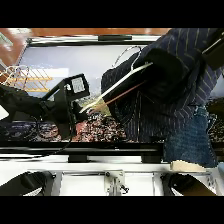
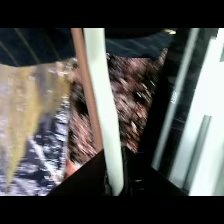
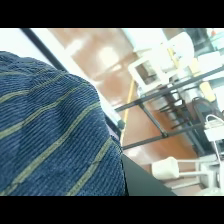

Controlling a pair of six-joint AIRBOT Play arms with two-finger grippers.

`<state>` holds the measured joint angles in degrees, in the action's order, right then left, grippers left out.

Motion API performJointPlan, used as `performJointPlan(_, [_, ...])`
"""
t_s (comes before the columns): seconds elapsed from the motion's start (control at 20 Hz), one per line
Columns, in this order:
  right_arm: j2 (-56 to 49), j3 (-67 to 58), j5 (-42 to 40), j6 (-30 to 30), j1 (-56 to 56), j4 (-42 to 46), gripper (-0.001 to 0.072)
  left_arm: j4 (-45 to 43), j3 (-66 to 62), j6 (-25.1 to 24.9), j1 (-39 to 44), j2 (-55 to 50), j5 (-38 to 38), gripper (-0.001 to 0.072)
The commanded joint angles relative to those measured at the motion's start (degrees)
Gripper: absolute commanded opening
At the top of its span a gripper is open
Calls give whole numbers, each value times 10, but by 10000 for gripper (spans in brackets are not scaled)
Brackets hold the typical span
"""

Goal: Fold the shirts.

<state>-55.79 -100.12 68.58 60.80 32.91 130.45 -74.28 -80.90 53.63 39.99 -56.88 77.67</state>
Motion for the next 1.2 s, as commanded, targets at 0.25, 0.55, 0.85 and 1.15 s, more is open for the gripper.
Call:
performJointPlan(0.25, [-13, -21, 24, 43, -32, -225, 522, -17, -22, -15, 3, -10, -35, 52])
performJointPlan(0.55, [22, -45, 104, 208, -112, -165, 584, -16, -22, -6, 3, -3, -1, 52])
performJointPlan(0.85, [-47, -45, 225, -2, -355, -444, 584, -12, -23, 6, 3, 12, 28, 52])
performJointPlan(1.15, [-21, -45, 308, -351, -354, -579, 583, 6, -23, 26, -32, 11, 70, 52])
